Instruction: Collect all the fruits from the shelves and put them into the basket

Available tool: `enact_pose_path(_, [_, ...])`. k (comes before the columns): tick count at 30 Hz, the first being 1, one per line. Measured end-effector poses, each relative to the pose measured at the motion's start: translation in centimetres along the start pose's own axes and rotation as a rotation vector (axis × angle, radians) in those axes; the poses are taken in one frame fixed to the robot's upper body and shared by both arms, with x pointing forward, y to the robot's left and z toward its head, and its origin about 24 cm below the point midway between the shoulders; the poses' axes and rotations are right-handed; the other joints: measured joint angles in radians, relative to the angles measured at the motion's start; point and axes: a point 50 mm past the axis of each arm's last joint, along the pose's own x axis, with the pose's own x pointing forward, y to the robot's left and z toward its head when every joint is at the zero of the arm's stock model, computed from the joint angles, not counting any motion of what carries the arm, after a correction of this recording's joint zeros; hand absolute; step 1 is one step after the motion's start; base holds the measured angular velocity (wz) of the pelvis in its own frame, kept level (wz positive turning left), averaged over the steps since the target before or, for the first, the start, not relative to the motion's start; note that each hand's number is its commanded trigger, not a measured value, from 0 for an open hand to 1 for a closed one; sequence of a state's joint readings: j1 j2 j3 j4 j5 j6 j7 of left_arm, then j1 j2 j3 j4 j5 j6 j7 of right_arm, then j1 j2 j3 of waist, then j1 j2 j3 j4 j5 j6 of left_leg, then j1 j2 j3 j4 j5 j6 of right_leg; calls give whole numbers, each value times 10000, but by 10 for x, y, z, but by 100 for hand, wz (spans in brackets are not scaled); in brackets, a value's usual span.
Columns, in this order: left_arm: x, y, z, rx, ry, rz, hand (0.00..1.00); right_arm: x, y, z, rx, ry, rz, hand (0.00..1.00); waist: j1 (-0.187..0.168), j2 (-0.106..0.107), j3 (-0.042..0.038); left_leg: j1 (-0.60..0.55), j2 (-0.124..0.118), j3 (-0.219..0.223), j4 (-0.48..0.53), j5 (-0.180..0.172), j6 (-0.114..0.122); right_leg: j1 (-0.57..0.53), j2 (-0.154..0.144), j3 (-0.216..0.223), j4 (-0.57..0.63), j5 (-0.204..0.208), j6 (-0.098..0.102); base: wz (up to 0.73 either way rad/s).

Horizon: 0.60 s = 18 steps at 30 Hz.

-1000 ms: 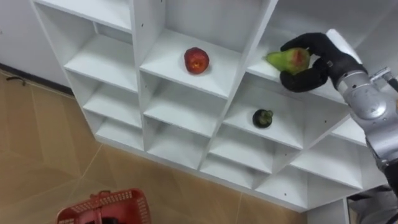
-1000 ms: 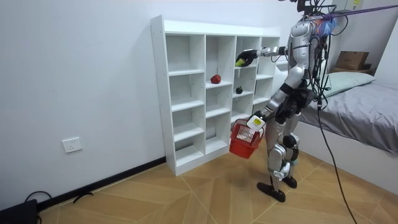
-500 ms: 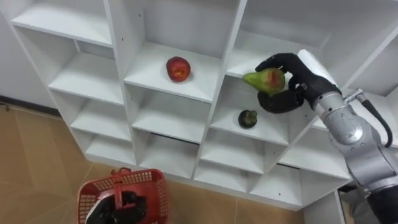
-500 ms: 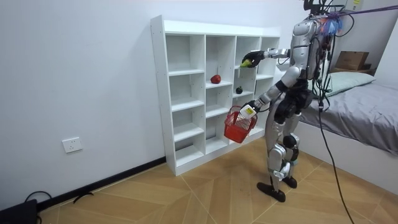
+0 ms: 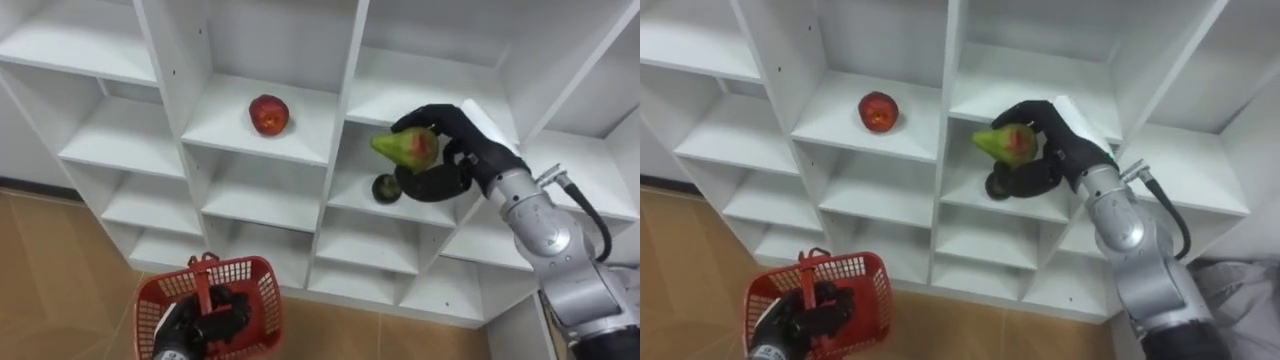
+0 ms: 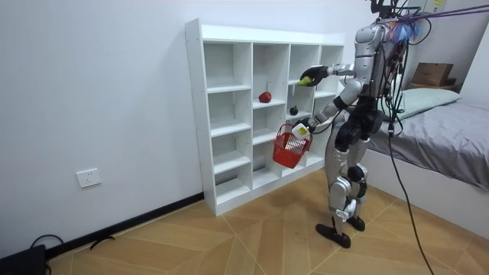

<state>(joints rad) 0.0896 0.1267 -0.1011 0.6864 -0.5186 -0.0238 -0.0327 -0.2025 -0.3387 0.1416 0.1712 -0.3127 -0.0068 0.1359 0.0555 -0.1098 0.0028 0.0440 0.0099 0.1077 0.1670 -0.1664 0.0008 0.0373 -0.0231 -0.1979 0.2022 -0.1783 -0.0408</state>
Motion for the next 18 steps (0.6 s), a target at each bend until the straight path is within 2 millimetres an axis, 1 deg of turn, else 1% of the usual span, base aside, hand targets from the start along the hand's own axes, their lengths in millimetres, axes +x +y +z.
enact_pose_path(2, [1, -1, 1, -29, -40, -55, 100, 0, 2, 0, 122, 72, 29, 100, -1, -7, 1, 3, -4, 12, -1, 0, 0, -10, 0, 25, 2, 3, 8, -2])
enact_pose_path(9, [2, -9, 14, 41, -563, -378, 100, -12, 10, 7, 171, -191, 480, 100, 85, 7, 8, -2, -2, 5, -12, -3, 3, -9, 21, 39, -12, 0, 20, 0])
enact_pose_path(11, [2, -10, 15, 41, -616, -428, 100, -18, 17, 3, 327, -45, 750, 100, 149, 53, 19, 8, -2, 8, -12, -3, 3, -7, 34, 91, -12, 0, 20, -4])
enact_pose_path(15, [2, -11, 14, -2, -586, -461, 100, -24, 24, -6, 273, 465, 1183, 100, 293, 157, 89, -20, 14, 12, -13, -11, 8, -59, 56, 131, -7, -3, 17, -1])
enact_pose_path(18, [2, -20, 18, 26, -778, -736, 100, -26, 32, -8, 261, 701, 1563, 100, 345, 191, 79, -310, 34, -3, 31, -8, 11, -349, 64, 137, 64, 13, -5, 0])
